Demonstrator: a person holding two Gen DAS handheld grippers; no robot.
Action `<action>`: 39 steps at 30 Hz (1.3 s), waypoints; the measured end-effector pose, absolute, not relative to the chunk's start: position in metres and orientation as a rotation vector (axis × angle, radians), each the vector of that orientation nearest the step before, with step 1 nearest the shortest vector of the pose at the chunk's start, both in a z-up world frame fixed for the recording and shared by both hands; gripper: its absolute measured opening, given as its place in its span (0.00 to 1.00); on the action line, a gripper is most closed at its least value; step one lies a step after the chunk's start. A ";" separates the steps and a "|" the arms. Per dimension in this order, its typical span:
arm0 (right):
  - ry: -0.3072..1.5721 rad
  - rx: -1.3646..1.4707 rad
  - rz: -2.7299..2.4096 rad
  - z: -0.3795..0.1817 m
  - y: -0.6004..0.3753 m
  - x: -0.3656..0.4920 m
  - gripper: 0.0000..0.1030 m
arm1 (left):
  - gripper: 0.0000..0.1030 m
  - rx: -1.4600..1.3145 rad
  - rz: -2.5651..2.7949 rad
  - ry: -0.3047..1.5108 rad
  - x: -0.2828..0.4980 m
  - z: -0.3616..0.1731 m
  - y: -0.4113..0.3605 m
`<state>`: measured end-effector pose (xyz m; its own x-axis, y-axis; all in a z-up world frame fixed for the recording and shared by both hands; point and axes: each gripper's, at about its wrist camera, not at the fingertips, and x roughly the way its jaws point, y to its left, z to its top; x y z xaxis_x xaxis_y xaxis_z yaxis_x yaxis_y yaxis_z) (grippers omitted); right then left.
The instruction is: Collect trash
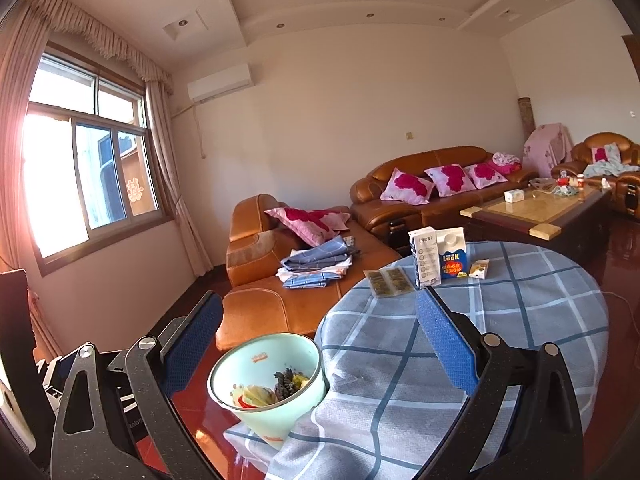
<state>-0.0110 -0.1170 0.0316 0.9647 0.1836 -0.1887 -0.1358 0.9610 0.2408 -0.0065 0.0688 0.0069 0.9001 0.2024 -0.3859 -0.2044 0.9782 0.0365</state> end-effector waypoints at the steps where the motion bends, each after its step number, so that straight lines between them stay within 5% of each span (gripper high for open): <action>1: 0.212 0.227 0.164 0.032 -0.117 -0.011 0.93 | 0.94 -0.002 0.212 0.394 -0.007 0.007 0.068; 39: 0.212 0.235 0.171 0.035 -0.109 -0.014 0.93 | 0.94 -0.004 0.231 0.380 -0.012 0.010 0.069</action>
